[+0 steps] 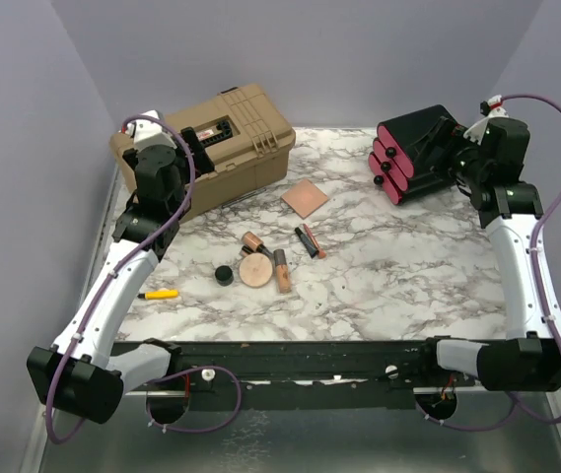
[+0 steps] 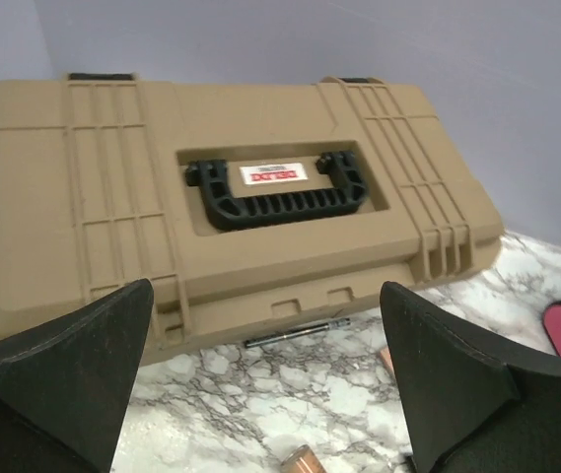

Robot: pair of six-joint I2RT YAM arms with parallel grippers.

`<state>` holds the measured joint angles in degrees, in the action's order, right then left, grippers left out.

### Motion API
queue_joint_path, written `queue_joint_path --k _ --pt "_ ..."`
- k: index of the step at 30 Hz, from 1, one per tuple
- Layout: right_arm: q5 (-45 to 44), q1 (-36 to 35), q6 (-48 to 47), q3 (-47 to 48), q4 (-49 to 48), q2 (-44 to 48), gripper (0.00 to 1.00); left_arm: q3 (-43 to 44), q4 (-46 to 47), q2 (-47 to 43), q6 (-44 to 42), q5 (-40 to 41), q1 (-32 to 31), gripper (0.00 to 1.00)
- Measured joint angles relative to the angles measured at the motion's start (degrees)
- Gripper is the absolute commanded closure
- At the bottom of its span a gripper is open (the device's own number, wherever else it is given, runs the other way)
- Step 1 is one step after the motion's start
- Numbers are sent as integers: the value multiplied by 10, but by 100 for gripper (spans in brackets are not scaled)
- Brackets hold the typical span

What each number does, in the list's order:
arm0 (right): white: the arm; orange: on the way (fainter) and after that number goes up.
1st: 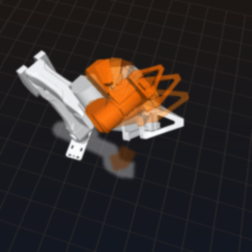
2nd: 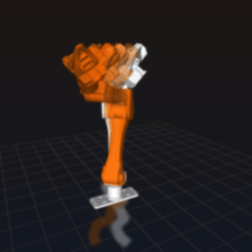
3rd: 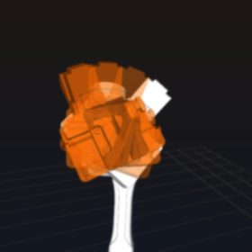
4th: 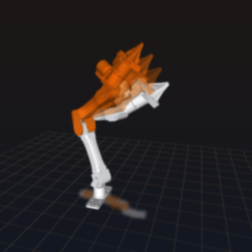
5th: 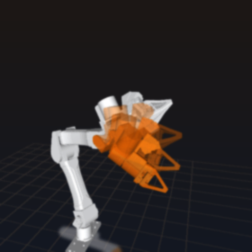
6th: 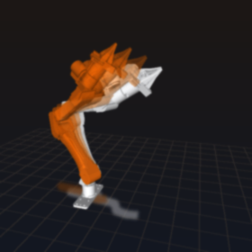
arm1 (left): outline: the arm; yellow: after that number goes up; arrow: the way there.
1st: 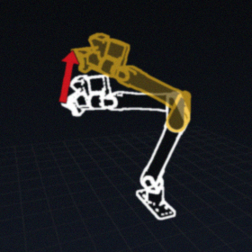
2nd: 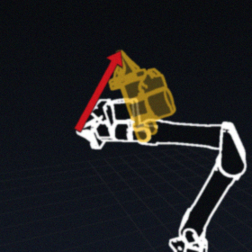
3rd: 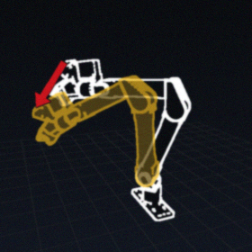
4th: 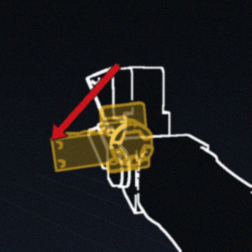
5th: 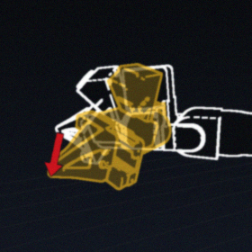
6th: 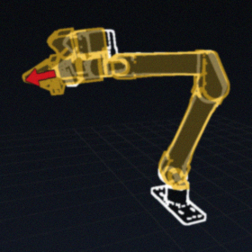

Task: Organize the makeup
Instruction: Move the storage box to the center of the board.

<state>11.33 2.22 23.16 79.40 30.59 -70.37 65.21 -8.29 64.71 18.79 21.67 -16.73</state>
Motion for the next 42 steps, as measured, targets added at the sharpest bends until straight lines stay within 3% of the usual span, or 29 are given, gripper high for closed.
queue_joint_path --k 6,13,22,32,41,42 --pt "36 0 15 16 16 -56 0 -2 -30 -16 31 64 3 1" --pt "16 0 29 115 37 -161 0 -65 10 -131 38 -93 4 1" --pt "-44 0 33 268 48 -300 0 -89 38 -101 110 -246 4 1" --pt "-156 3 -66 538 50 -484 0 -92 36 -113 114 -297 4 1" --pt "-135 64 -73 548 36 -547 0 -130 42 -155 114 -313 4 1" --pt "-131 72 -73 547 34 -550 0 -136 43 -157 113 -314 4 4"
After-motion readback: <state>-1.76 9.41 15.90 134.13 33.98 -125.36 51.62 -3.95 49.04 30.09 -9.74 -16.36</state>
